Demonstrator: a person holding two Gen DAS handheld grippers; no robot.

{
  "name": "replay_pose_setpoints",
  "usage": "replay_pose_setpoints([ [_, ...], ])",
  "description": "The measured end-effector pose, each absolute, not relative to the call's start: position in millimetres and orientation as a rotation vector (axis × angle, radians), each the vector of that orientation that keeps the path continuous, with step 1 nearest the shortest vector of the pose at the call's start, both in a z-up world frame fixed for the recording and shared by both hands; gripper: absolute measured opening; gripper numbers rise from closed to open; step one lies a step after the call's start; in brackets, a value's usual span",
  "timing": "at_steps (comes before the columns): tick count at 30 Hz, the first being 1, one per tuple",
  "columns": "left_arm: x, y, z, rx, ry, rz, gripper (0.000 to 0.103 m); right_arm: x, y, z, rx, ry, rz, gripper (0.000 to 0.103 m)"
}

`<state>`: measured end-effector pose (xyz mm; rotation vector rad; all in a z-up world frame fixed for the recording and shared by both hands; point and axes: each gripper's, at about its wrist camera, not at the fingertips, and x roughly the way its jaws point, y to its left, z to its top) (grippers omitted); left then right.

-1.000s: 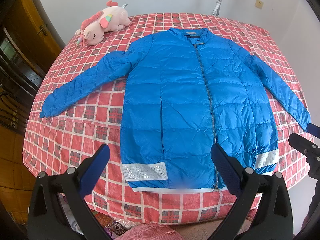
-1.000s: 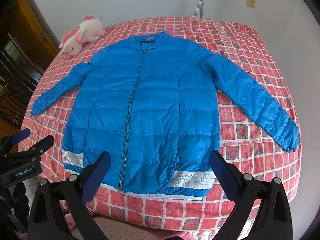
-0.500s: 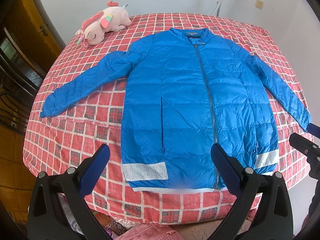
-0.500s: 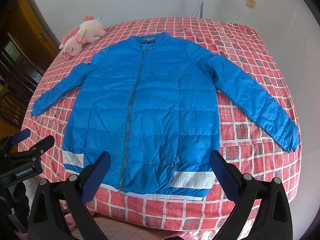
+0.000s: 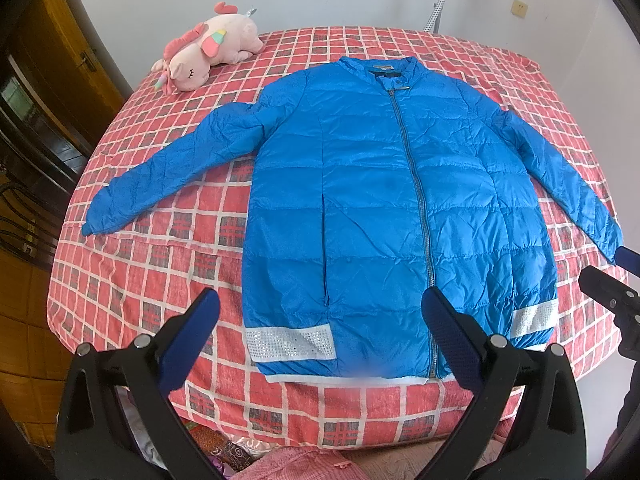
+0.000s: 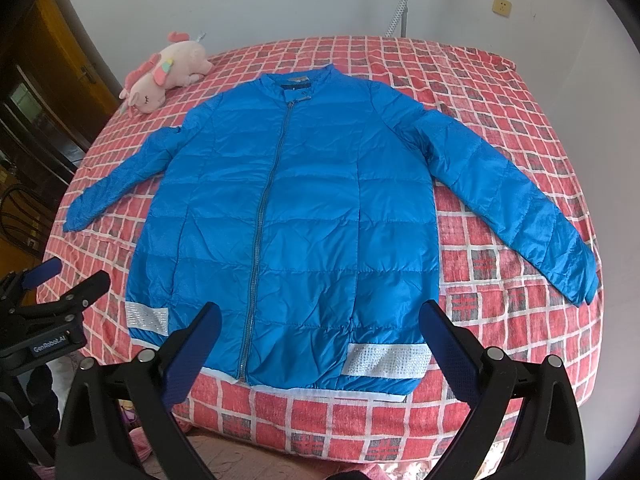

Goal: Fold large clothes
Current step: 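Grasp the blue jacket's sleeve cuff with the right gripper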

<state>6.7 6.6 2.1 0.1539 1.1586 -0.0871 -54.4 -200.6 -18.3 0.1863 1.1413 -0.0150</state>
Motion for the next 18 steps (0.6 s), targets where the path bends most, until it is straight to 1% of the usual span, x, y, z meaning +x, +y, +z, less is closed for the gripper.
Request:
replay_pose_setpoints([
  [11, 11.1, 5.7, 1.0, 0.176, 1.137, -0.087, 0.1, -54.2, -211.5, -18.4, 0.205, 1.103, -0.028, 0.099],
  [15, 21.6, -8.1, -5.5, 0.227, 1.07, -0.108, 0.1, -53.4, -238.4, -37.6, 0.279, 1.048, -0.04, 0.099],
  [18, 36.1, -25.2, -18.7, 0.245, 1.048, -0.151, 0.1, -54.9, -276.1, -61.2, 0.361, 1.047, -0.071, 0.099],
])
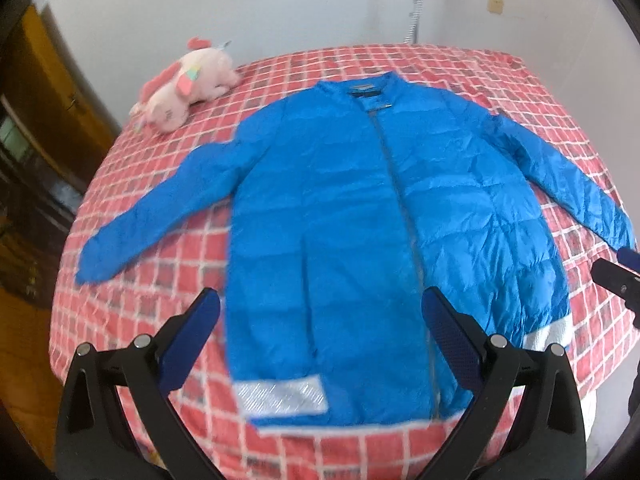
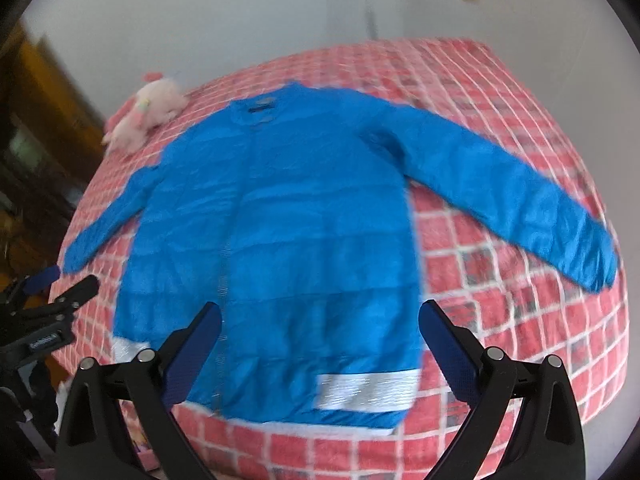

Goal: Fold large clothes
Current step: 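Grasp the blue jacket's sleeve cuff with the right gripper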

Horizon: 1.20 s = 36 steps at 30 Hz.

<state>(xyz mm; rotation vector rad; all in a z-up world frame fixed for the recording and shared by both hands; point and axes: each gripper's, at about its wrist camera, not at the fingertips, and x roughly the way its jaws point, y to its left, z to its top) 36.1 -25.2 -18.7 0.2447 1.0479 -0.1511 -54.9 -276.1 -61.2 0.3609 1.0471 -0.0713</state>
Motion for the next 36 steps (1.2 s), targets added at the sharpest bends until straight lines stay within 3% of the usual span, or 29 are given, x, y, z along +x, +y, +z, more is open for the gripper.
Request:
replay_pose_setpoints([
  [7, 86.1, -88.5, -47.8, 0.235, 1.042, -0.229, 0.1, -76.7, -412.2, -104.2, 0.524, 1.038, -0.374, 0.099],
  [13, 123.4, -143.7, -71.1, 0.221, 1.049, -0.257, 0.1, -115.8, -555.9, -158.5, 0.849, 1.02, -0.581, 0.099],
  [18, 148.0, -169.4, -94.0, 0.225, 1.074, -0.238, 0.1, -132.5, -615.5, -200.4, 1.024, 1.018, -0.607, 0.089],
  [22, 159.4, -176.5, -105.9, 0.236, 1.084, -0.222, 0.1, -129.4, -626.1, -214.0, 1.039, 1.021, -0.601, 0.088],
  [23, 161.9, -177.4, -108.6, 0.24, 1.087, -0.219, 0.1, -127.8, -628.6, -213.5, 1.026, 1.013, -0.605, 0.084],
  [24, 163.9, -177.7, -110.3, 0.242, 1.089, -0.217, 0.1, -126.4, -630.7, -212.4, 1.014, 1.005, -0.613, 0.072],
  [25, 165.9, -177.7, -111.5, 0.245, 1.089, -0.214, 0.1, -121.8, -632.5, -212.8, 1.009, 1.006, -0.621, 0.067],
  [27, 169.0, -176.7, -112.3, 0.25, 1.086, -0.211, 0.1, -114.1, -635.6, -212.4, 1.008, 1.006, -0.618, 0.042],
  [29, 172.0, -174.1, -112.5, 0.248, 1.082, -0.21, 0.1, -110.3, -637.7, -209.3, 1.032, 0.98, -0.583, 0.032],
  [36, 187.1, -149.5, -101.4, 0.209, 1.082, -0.186, 0.1, -74.1, -609.3, -146.3, 0.994, 0.796, -0.441, 0.025],
])
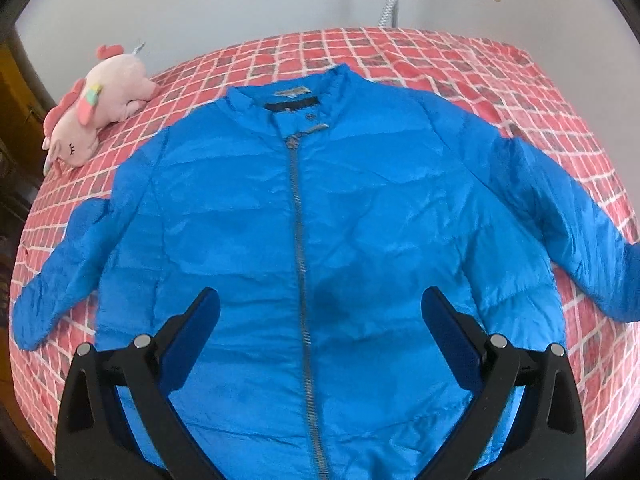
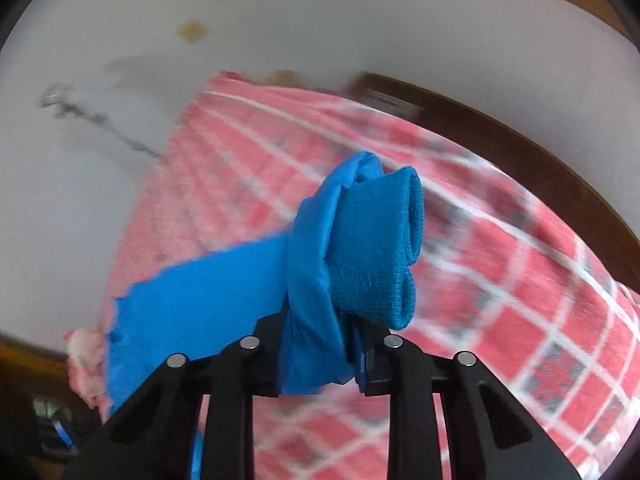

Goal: Fold large clothes

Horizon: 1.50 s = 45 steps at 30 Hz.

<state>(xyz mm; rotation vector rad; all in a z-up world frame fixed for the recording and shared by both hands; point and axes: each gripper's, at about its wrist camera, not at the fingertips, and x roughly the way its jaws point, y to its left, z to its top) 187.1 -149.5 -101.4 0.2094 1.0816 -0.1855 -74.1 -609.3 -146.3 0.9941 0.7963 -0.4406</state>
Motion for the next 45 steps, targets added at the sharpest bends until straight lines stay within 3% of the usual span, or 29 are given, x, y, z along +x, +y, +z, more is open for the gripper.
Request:
replay_pose_setpoints([
  [6, 199.4, -119.7, -87.5, 0.173, 1.075, -0.157, 0.1, 17.7, -530.7, -86.1, 0.804, 0.792, -0.176, 0.024],
  [10, 205.2, -96.2, -84.9, 0.154, 1.076, -0.132, 0.1, 88.4, -455.2, -75.1, 0.657, 0.859, -0.033, 0.023],
  [20, 214.0, -47.3, -86.8, 0.097, 1.088, -0.12, 0.1, 172.1, -323.4, -128.1, 0.517, 1.076, 0.18, 0.017],
  [27, 217.4, -67.7, -85.6, 0.064, 1.104, -0.246, 0.1, 137.9, -342.6, -125.7, 0.509, 1.056, 0.106, 0.022],
  [30, 219.9, -112.1, -88.1, 0.069, 1.13, -0.368, 0.1, 112.0, -372.6, -126.9, 0.482, 1.069, -0.024, 0.03],
  [41, 235.6, -257.0, -149.4, 0.007, 1.312, -0.609, 0.099, 26.6, -464.1, -155.3, 0.56, 1.077, -0.27, 0.034],
  [42, 236.6, -264.2, -157.9, 0.011, 1.339, -0.606, 0.096, 23.9, -467.8, -157.3, 0.569, 1.077, -0.272, 0.034],
  [43, 236.8, -267.9, -164.7, 0.009, 1.36, -0.6, 0.08, 21.8, -471.1, -158.7, 0.578, 1.077, -0.274, 0.034],
  [45, 236.7, -271.3, -171.2, -0.001, 1.362, -0.566, 0.072, 18.5, -478.1, -161.6, 0.581, 1.076, -0.285, 0.034],
])
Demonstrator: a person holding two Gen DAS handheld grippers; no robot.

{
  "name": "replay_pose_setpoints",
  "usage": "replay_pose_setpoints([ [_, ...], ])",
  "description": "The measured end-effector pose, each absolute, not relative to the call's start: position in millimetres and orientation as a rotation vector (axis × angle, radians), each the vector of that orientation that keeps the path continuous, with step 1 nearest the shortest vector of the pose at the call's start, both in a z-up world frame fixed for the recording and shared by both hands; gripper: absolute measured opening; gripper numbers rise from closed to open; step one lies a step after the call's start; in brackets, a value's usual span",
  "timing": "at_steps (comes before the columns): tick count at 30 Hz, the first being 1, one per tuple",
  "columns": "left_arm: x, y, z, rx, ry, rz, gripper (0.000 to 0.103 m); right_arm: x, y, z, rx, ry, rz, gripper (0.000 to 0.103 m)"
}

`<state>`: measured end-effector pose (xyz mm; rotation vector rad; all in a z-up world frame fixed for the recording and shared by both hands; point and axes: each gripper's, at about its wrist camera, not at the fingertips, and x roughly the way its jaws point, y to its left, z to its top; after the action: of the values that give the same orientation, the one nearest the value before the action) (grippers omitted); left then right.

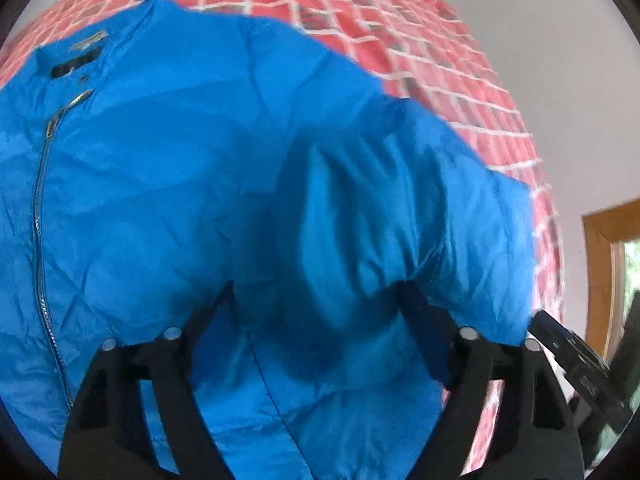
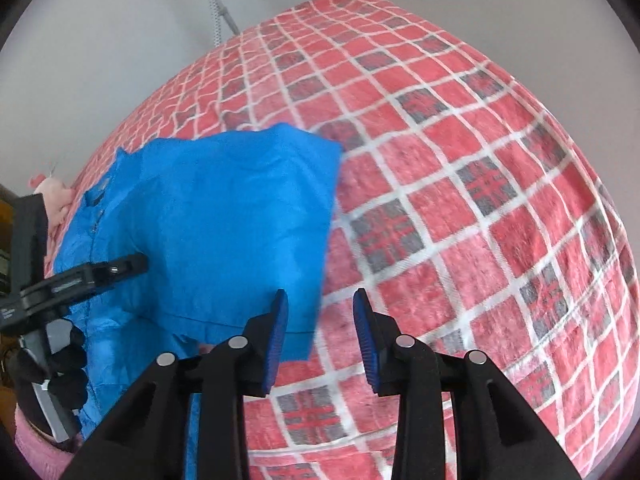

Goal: Fold large clothes

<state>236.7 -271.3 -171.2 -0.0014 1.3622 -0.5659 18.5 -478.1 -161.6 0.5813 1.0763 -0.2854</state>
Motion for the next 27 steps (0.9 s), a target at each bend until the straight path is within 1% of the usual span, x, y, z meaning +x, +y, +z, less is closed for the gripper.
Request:
replay_pose_setpoints([
  [1, 236.0, -271.6, -169.3, -0.003, 1.346, -0.564, 0.051, 17.2, -481.0, -161.8, 0.578, 1.074, -0.292, 0.034],
  [4, 235.7, -265.4, -160.4, -0.073, 1.343, -0.606, 0.027, 18.6, -483.0, -163.7, 0.591, 1.068, -0.29, 0.034],
  [6, 232.2, -256.6, -144.8, -0.078, 1.283, -0.602, 0.02, 21.1, -483.9, -163.3, 0.607, 1.058, -0.284, 0.034],
  [7, 229.5, -247.5, -132.4, -0.085, 1.239, -0.593, 0.018, 22.4, -483.7, -162.2, 0.613, 1.052, -0.28, 0.034],
  [11, 229.8, -194.9, -89.1, -0.13, 1.109, -0.533, 0.018, 31.6, -479.2, -154.4, 0.623, 1.025, -0.237, 0.034],
  [14, 233.8, -147.3, -70.4, -0.169, 1.063, -0.453, 0.018, 43.7, -468.9, -150.3, 0.613, 1.021, -0.19, 0.035],
  [17, 237.4, -102.9, -62.0, -0.136, 1.024, -0.348, 0.018, 63.3, -452.9, -148.9, 0.628, 1.022, -0.118, 0.035],
  [22, 252.2, -45.2, -68.8, -0.138, 1.045, -0.198, 0.018, 101.0, -411.0, -152.9, 0.593, 1.053, -0.018, 0.035],
  [27, 265.3, -12.1, -100.1, -0.098, 1.108, -0.1, 0.019, 136.3, -372.3, -164.4, 0.545, 1.116, 0.035, 0.035],
])
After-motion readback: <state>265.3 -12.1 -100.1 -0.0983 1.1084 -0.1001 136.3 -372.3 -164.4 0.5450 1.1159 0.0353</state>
